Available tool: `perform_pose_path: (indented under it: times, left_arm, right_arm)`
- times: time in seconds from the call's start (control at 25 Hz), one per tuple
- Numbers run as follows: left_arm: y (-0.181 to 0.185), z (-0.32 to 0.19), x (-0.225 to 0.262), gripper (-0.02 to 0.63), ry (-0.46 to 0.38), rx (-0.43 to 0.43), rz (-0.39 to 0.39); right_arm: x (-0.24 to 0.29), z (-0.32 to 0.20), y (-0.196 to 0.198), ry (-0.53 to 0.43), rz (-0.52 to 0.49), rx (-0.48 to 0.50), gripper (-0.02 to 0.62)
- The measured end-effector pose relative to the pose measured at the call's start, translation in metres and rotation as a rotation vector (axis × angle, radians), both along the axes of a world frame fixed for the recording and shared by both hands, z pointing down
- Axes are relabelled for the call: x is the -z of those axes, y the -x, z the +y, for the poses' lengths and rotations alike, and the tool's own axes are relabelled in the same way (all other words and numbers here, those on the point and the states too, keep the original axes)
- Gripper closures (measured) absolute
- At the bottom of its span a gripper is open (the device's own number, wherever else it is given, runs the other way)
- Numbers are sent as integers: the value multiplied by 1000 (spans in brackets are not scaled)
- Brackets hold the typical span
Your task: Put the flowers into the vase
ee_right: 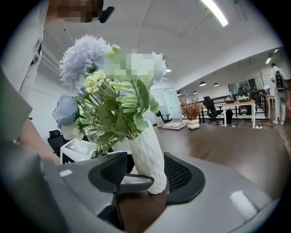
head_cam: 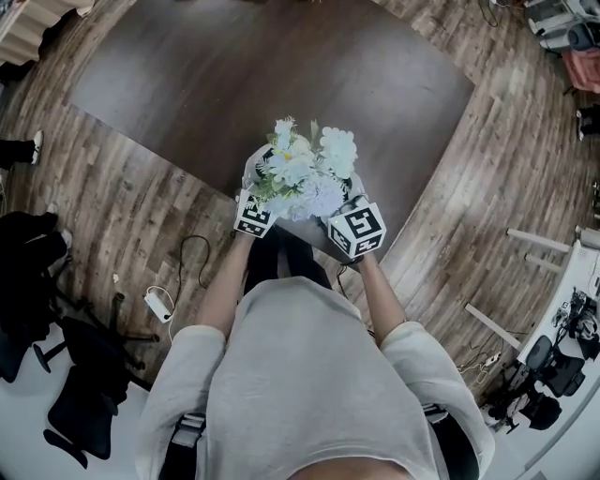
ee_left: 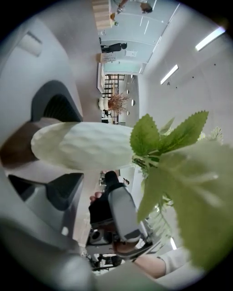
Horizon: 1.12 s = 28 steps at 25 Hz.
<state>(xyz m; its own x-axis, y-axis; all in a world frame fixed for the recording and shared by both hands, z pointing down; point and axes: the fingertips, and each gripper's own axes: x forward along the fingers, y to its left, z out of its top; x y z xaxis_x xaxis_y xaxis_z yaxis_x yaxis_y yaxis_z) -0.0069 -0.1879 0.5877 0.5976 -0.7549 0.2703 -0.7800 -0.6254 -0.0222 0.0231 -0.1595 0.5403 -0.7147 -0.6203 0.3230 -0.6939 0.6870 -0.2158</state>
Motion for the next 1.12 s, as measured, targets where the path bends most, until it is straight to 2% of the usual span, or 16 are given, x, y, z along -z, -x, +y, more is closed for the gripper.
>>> perform_pose_path:
  times: [0.24,0.48,0.68,0.8,0.92,1.12]
  left_arm:
    - [11,22,-21,259,43,30,8]
    - [26,41,-13,269,49,75,14]
    - [24,63,-2,369,47,82,18]
    - [18,74,6,455,47,84,35]
    - [11,89,8,584,64,65,46]
    - [2,102,12,595,75,69,44]
  right_arm:
    - [-7,3,-2,14,18,-8,337]
    - [-15,12,-11,38,29,-34,362]
    - [-21,27,-16,62,36,-48,449]
    - [-24,37,-19,65,44,-54,489]
    - [-28,48,-25,65,60,-73,593]
    - [-24,59,-27,57,51,-52,597]
